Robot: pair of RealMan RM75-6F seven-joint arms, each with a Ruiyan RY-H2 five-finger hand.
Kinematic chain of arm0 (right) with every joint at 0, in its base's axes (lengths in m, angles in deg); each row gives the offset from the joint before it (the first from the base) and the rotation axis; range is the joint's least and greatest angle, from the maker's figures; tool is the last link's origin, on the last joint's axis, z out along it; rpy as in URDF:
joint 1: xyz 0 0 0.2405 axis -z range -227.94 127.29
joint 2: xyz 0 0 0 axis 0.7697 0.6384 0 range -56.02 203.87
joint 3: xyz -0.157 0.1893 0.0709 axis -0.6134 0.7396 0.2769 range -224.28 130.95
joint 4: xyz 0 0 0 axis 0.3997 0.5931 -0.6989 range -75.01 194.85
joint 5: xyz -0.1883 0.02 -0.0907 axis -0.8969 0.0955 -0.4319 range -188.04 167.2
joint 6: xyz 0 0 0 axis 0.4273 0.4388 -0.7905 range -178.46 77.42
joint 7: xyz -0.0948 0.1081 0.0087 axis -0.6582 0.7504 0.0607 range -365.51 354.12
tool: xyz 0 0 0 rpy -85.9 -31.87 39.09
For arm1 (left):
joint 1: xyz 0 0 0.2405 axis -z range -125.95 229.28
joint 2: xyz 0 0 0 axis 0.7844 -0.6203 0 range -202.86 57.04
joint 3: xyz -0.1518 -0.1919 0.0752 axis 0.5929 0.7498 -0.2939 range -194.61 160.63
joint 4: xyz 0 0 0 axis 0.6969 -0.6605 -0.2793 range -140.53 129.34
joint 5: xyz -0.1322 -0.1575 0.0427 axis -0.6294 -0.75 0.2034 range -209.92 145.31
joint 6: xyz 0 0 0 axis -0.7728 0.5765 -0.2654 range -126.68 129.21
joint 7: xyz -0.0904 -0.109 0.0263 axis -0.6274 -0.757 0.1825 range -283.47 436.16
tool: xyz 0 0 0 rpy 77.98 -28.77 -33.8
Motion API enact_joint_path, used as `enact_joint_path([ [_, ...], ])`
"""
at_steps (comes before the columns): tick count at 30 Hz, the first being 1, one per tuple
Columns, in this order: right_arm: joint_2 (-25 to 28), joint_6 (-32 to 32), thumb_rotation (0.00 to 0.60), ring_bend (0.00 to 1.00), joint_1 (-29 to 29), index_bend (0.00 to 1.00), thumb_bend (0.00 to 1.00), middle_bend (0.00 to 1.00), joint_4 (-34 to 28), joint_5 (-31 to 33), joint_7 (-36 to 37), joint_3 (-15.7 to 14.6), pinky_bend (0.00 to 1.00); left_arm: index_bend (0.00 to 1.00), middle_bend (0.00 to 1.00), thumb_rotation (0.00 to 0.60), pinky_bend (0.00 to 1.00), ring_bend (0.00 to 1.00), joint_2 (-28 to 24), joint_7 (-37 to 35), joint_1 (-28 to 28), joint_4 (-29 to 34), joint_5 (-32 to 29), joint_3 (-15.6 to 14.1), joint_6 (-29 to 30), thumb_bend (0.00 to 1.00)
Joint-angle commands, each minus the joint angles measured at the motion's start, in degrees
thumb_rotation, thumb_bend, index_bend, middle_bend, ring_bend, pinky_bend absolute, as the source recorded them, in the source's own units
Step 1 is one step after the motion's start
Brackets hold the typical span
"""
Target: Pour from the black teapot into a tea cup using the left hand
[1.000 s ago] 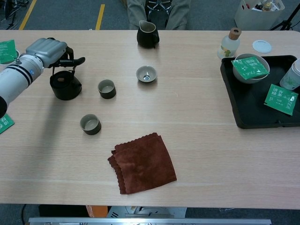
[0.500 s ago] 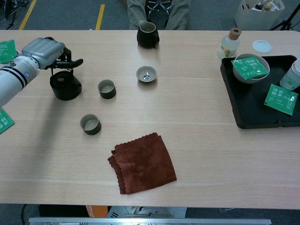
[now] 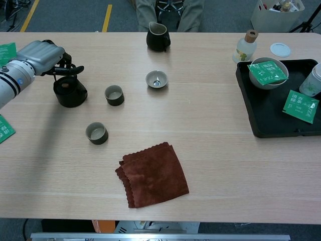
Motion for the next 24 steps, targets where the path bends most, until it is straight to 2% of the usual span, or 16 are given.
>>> enact_joint_path([
  [1,0.07,0.08,0.6,0.21,0.06,0.32,0.07,0.38,-0.12,-0.06,-0.14,-0.04,0.23,0.48,0.55,0.0,0.1,0.35,-0.49,0.12,-0.25,0.66,0.05,-0.25,0.26,0.21],
  [15,0.13,0.04,0.6,0.21,0.1,0.32,0.07,0.38,-0.34,-0.01,-0.37,-0.05,0.23,0.52,0.61,0.0,0.1,0.41,0.15,1.21,-0.32,1.52,-0.49,-0.38,1.21,0.21],
  [24,0.01,-0.35,0.6,0.21,-0.04,0.32,0.07,0.38,0.09,0.37,-0.03,0.05,0.23,0.52,0.62,0.0,0.1,0.43,0.44,3.79,0.1,2.38,-2.05,-0.42,1.59,0.21],
])
